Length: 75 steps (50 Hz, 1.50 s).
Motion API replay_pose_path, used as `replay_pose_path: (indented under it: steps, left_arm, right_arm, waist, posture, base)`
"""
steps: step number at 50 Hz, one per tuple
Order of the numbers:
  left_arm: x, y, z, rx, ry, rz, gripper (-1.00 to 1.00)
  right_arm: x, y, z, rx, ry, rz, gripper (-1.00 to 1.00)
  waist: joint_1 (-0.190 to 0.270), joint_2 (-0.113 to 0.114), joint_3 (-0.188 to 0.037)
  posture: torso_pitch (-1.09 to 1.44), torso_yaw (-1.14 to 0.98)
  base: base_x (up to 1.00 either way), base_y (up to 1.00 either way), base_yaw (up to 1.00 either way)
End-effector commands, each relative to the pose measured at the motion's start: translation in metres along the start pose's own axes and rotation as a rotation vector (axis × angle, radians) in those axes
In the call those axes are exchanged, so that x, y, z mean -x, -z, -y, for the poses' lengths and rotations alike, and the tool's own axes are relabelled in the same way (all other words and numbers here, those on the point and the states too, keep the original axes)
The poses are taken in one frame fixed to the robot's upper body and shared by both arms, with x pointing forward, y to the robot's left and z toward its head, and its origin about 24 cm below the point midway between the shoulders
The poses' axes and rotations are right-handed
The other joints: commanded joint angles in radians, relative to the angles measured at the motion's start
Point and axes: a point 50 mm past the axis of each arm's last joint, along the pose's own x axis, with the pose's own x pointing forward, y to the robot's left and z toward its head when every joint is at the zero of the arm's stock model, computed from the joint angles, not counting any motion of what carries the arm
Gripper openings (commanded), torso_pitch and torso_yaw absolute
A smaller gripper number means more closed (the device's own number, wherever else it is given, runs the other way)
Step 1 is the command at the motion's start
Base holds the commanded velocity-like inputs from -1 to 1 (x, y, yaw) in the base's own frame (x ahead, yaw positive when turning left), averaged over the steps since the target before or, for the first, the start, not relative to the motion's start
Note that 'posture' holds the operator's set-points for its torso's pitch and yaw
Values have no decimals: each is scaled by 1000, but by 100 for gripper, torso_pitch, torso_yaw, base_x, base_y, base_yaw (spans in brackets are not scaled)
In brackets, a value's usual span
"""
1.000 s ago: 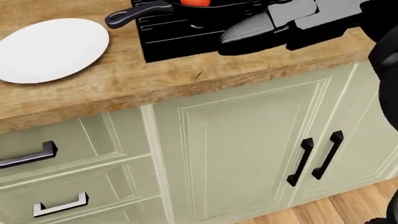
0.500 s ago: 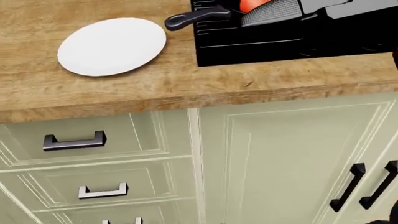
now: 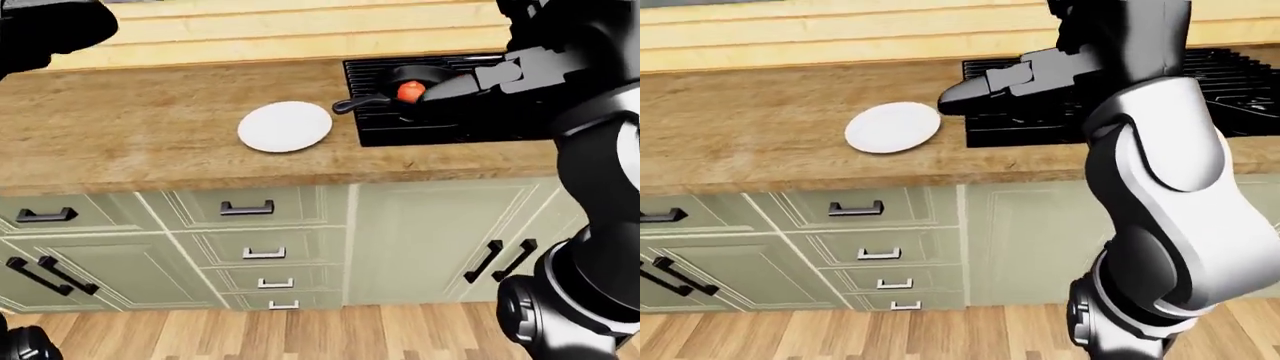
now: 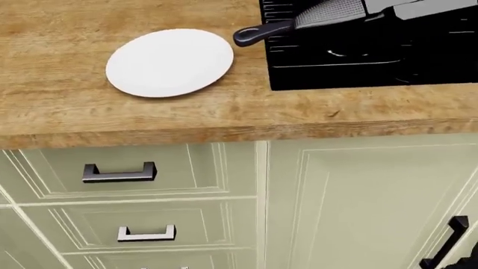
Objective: Pick the tomato from the pan and place it on the plate.
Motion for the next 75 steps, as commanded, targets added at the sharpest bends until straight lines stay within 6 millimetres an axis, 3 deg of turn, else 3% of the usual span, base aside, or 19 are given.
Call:
replay_pose_path:
  steps: [1, 3, 12, 15, 16, 18, 24, 28, 29, 30, 34, 39, 42, 51, 56, 65, 69, 70, 75]
  left_arm:
    - [0, -12, -4, 3, -26, 62, 100]
    - [0, -12, -4, 2, -26, 62, 100]
    - [1, -13, -3, -2, -24, 63, 100]
    - [1, -12, -2, -2, -23, 61, 100]
    - [1, -13, -2, 3, -24, 62, 100]
    - [2, -13, -3, 4, -25, 61, 100]
    - [2, -12, -2, -4, -22, 60, 100]
    - [2, -14, -5, -3, -29, 64, 100]
    - [2, -14, -4, -2, -29, 64, 100]
    - [2, -14, -4, -3, -27, 65, 100]
    - [1, -13, -3, -5, -26, 65, 100]
    - [1, -12, -3, -7, -25, 63, 100]
    - [2, -14, -5, -5, -31, 67, 100]
    - [1, -14, -4, -7, -29, 69, 100]
    - [1, -12, -4, -9, -27, 67, 100]
    - [1, -13, -3, -10, -26, 68, 100]
    - [1, -13, -3, -11, -23, 68, 100]
    - [2, -14, -3, -12, -23, 69, 100]
    - [2, -14, -3, -11, -24, 69, 100]
  right_arm:
    - [0, -9, -1, 5, -2, 55, 100]
    - [0, -10, 0, 5, 0, 56, 100]
    - [1, -14, 0, 6, -3, 74, 100]
    - [2, -13, 0, 4, -8, 70, 100]
    - [1, -12, 0, 4, -9, 70, 100]
    - [2, -11, 0, 6, -7, 67, 100]
    - [2, -12, -1, 0, -6, 67, 100]
    - [3, -12, 0, 0, -4, 67, 100]
    - [2, -12, 1, 0, -4, 67, 100]
    - [2, -13, 1, 0, -3, 68, 100]
    - [2, -11, 1, 0, -5, 64, 100]
    - [2, -11, 1, 3, -5, 60, 100]
    - [3, -12, 1, 4, -3, 64, 100]
    - [2, -10, 0, 3, -10, 60, 100]
    - [2, -9, 0, 5, -7, 57, 100]
    - [2, -8, 1, 6, -4, 58, 100]
    - [2, -8, 1, 7, -6, 58, 100]
    - [2, -8, 0, 7, -8, 58, 100]
    - [1, -7, 2, 7, 6, 54, 100]
  waist:
    - [2, 4, -6]
    - [-1, 59, -21]
    - [18, -27, -24]
    - [28, -97, -40]
    - [17, -69, -26]
    - [18, -87, -18]
    - [5, -37, -15]
    - [-2, 60, -45]
    - [5, 21, -33]
    - [-3, 45, -27]
    - [9, 18, -39]
    - [14, -38, -31]
    - [27, -92, -60]
    - [13, -37, -24]
    - [-8, 50, -49]
    - [10, -18, -29]
    - [22, -101, -47]
    - [15, -68, -38]
    - [11, -61, -22]
  posture:
    - [0, 0]
    - [0, 0]
    - [0, 0]
    - [0, 0]
    - [0, 0]
    - [0, 0]
    - [0, 0]
    - [0, 0]
    - [0, 0]
    - [0, 0]
    - [0, 0]
    - [0, 0]
    - [0, 0]
    - [0, 0]
    - [0, 0]
    - [0, 0]
    - [0, 0]
    - [0, 0]
    - [0, 0]
  base:
    - [30, 0, 0]
    - [31, 0, 0]
    - [30, 0, 0]
    - [30, 0, 0]
    - [30, 0, 0]
    - [30, 0, 0]
    - [23, 0, 0]
    - [19, 0, 0]
    - [17, 0, 0]
    - [16, 0, 0]
    - [12, 0, 0]
    - [8, 0, 0]
    - [8, 0, 0]
    - [11, 0, 0]
    - [14, 0, 0]
    - [14, 0, 0]
    - [14, 0, 0]
    - [13, 0, 0]
    - [10, 0, 0]
